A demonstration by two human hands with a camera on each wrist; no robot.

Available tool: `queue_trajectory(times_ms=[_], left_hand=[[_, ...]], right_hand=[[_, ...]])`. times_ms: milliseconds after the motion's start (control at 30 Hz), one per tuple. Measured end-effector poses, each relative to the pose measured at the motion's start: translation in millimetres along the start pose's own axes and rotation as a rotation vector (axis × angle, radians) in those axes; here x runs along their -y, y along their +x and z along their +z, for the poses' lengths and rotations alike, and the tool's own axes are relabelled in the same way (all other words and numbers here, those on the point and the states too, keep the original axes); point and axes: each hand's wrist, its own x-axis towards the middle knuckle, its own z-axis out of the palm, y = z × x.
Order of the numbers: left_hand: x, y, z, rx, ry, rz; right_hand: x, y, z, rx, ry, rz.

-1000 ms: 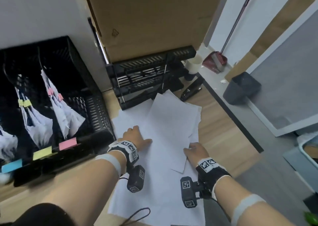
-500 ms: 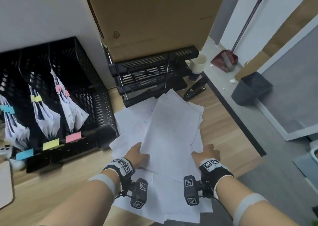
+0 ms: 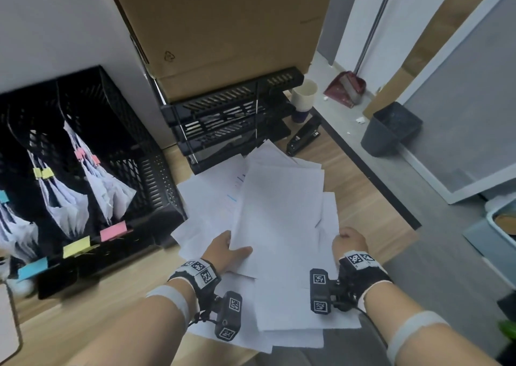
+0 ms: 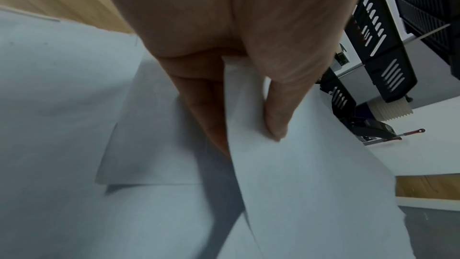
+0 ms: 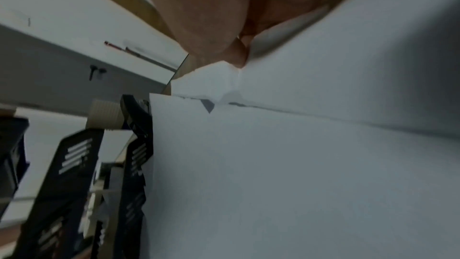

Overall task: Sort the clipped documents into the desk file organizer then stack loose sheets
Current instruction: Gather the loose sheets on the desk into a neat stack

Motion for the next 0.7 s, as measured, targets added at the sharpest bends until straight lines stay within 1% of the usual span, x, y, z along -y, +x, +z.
queue_trajectory(times_ms=[67, 167, 233, 267, 333, 367, 400, 433, 533, 600, 667, 700], left_hand=[[6, 9, -2, 0.018, 0.057, 0.003], [-11, 6, -6, 0.061, 0.169, 0.017], [-24, 5, -8, 0.052, 0.292, 0.024], [-31, 6, -10, -0.002, 0.409, 0.041], [-42, 16, -19, -0.226, 0.654, 0.126], [-49, 20, -25, -0.332, 0.723, 0.168], [-55, 26, -31, -0.387, 0.754, 0.166], [-62, 34, -37, -0.399, 0.757, 0.132], [-75, 60, -47, -0.328, 0.714, -0.041], [-78, 71, -48, -0.282, 0.673, -0.109], [-80, 70, -44, -0.190, 0.586, -0.112], [-80, 68, -42, -0.151, 0.563, -0.084]], right_hand=[[6, 2, 0, 0.016, 0.082, 0.026], [22, 1, 9, 0.161, 0.084, 0.016], [33, -3, 18, 0.223, 0.084, 0.028], [37, -4, 22, 0.238, 0.083, 0.046], [41, -6, 30, 0.269, 0.037, 0.100], [42, -9, 32, 0.286, 0.012, 0.117], [42, -10, 34, 0.292, 0.003, 0.122], [42, -10, 37, 0.288, -0.002, 0.122], [40, -9, 48, 0.284, 0.024, 0.079], [36, -3, 57, 0.320, 0.085, 0.049], [29, 8, 67, 0.351, 0.095, 0.033], [25, 13, 71, 0.361, 0.094, 0.039]])
